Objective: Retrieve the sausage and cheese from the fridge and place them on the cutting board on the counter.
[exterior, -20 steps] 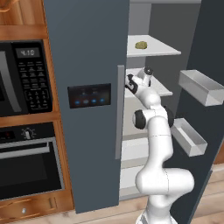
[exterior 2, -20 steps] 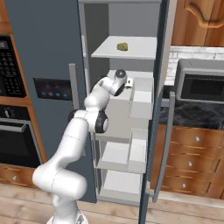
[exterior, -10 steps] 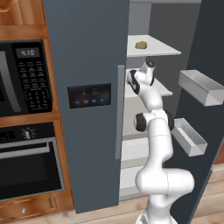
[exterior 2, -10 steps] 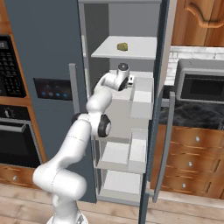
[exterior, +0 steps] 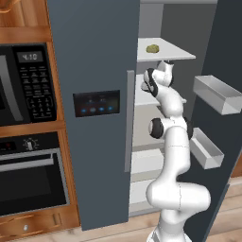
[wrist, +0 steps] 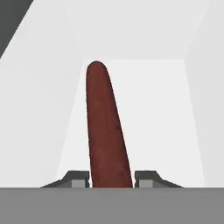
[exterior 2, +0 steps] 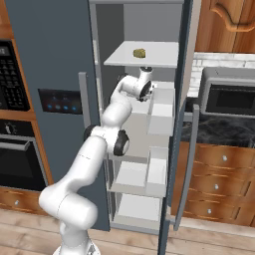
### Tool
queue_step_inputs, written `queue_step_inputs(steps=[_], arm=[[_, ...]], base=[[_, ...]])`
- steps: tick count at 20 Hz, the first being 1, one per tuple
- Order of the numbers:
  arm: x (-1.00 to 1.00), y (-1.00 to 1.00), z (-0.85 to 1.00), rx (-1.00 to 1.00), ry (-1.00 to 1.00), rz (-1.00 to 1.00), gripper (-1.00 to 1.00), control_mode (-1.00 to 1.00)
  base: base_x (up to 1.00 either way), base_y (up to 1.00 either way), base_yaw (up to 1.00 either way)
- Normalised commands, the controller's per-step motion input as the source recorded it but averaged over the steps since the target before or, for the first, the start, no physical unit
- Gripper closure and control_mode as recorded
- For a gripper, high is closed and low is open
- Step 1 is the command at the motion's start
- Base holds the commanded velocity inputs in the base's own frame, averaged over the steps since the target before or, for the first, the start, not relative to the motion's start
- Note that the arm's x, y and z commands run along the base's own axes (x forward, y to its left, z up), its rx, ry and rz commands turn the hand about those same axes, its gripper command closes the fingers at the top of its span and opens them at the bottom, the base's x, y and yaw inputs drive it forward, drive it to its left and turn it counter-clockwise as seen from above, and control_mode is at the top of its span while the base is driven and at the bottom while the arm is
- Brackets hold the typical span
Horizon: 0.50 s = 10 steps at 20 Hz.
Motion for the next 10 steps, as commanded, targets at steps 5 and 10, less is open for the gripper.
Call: queue_step_inputs(steps=[5,10], arm=[[-0.89,0.06,-0.42,-0.01,-0.16,0.0,1.0,-1.0],[-0.87,0.03,-0.25,0.0,-0.23,0.0,1.0,-1.0]], base=[[0.0,0.0,0.0],[0.0,0.0,0.0]])
